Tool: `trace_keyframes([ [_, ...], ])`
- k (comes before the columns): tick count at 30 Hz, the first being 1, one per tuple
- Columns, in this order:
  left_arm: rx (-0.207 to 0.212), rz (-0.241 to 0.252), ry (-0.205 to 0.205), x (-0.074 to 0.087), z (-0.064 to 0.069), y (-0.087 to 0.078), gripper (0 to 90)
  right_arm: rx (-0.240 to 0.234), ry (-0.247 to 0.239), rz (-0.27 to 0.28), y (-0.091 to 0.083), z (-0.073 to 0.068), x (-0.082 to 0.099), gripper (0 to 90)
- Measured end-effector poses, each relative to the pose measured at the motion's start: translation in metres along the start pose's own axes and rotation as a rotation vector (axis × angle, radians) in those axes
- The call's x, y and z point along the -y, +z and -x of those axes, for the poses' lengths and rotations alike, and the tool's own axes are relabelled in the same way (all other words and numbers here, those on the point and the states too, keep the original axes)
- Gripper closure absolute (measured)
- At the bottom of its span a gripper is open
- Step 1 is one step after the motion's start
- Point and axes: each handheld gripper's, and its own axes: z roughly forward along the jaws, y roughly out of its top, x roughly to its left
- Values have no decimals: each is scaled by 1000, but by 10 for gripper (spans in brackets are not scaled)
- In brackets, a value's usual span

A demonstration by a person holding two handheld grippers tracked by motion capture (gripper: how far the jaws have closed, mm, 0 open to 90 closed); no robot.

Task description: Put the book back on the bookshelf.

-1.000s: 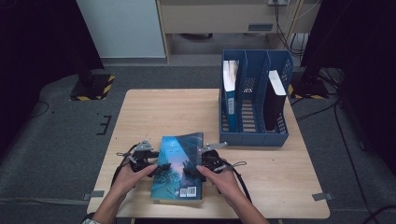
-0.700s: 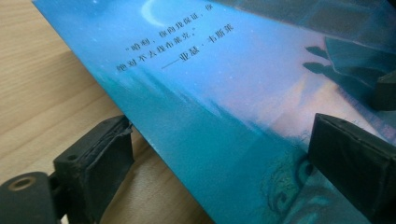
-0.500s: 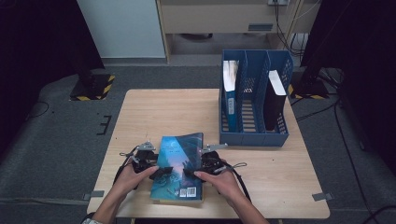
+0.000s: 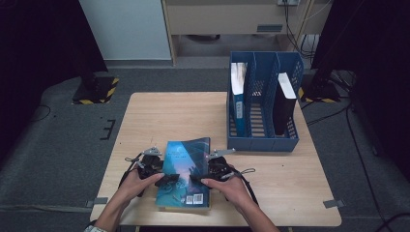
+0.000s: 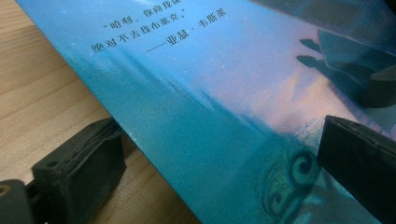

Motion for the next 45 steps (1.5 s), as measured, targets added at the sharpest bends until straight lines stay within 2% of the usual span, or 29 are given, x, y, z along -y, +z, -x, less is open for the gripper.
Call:
trace_keyframes([
  [6,-20,-9,-1,-3,2,-2,15,10,-5,-11,0,-1,-2,261],
  [10,-37,-9,-22,-5,1,-7,101,19,-17,-36,1,-3,-5,279],
  [13,-51,9,-36,-6,0,-12,199,7,2,-47,2,-4,-8,323],
  [15,-55,7,-38,-6,0,-13,261,7,-1,-51,3,-5,-9,333],
  [16,-62,10,-38,-7,0,-15,287,3,-2,-59,3,-6,-12,379],
  [23,-98,6,-34,-10,1,-26,418,2,6,-66,-2,-10,-24,504],
  [29,-109,1,-30,-14,3,-35,500,-14,26,-76,-4,-11,-32,558],
  [36,-115,43,-38,-18,1,-49,555,-12,35,-67,-8,-13,-43,602],
  [41,-120,71,-39,-25,0,-59,596,-6,14,-55,-11,-15,-53,626],
  [45,-134,76,-20,-37,-3,-64,621,7,-11,-42,-14,-16,-64,641],
])
